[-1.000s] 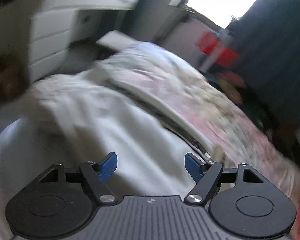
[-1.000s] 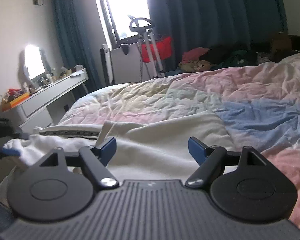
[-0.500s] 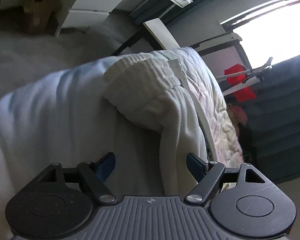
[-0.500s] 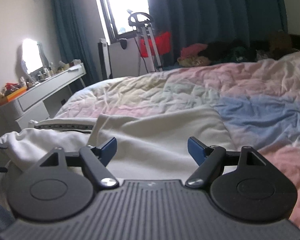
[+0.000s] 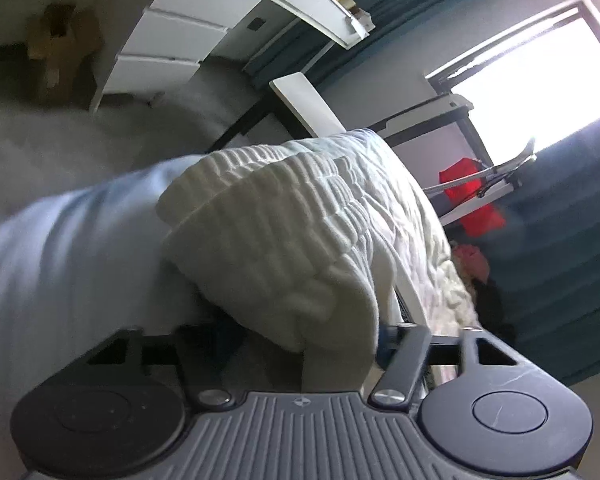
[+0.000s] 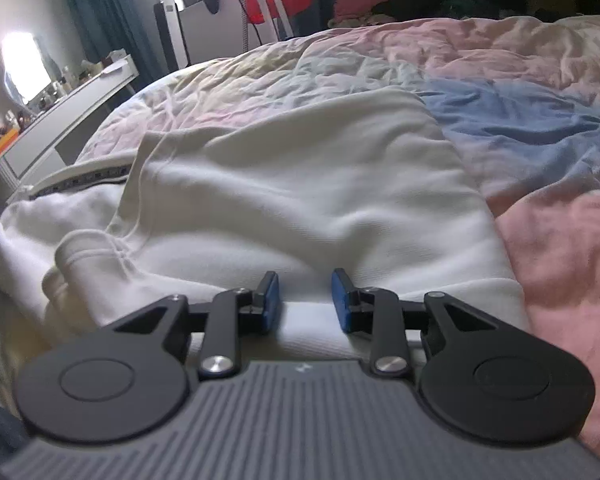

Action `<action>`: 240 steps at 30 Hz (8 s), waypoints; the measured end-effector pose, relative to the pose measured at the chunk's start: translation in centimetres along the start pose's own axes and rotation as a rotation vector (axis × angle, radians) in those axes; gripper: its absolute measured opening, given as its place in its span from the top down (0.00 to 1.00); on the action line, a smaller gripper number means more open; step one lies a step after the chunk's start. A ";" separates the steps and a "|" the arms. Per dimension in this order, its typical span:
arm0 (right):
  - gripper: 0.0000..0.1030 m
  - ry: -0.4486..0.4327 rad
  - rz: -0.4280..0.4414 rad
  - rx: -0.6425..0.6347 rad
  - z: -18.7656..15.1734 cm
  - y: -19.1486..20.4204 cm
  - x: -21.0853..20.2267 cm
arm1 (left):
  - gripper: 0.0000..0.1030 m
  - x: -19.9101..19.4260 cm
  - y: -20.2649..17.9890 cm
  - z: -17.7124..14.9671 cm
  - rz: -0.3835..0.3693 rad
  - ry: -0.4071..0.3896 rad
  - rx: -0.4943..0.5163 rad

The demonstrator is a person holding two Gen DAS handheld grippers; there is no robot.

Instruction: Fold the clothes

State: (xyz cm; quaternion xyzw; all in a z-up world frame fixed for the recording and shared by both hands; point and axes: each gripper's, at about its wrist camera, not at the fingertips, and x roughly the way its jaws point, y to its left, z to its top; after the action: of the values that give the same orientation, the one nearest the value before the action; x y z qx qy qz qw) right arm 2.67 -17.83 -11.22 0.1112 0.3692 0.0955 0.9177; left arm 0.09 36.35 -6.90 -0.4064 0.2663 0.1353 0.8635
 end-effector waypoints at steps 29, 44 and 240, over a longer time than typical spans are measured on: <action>0.66 -0.404 -0.049 0.329 4.8 -9.4 -10.7 | 0.81 2.3 -34.5 -31.4 -0.192 -0.208 1.195; 0.13 -0.235 0.247 0.737 3.1 -13.8 -6.6 | 0.20 2.8 -29.2 -31.4 -0.216 0.106 1.326; 0.12 -0.558 -0.395 0.099 3.1 -7.5 -16.1 | 0.00 -10.2 -32.6 -28.2 -0.510 -0.093 1.025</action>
State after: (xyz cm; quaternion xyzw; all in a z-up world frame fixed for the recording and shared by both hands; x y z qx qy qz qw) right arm -5.86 -29.59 -0.56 0.1037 0.1226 -0.1363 0.9776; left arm -3.49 -6.26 4.60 0.0194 0.1531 -0.2058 0.9664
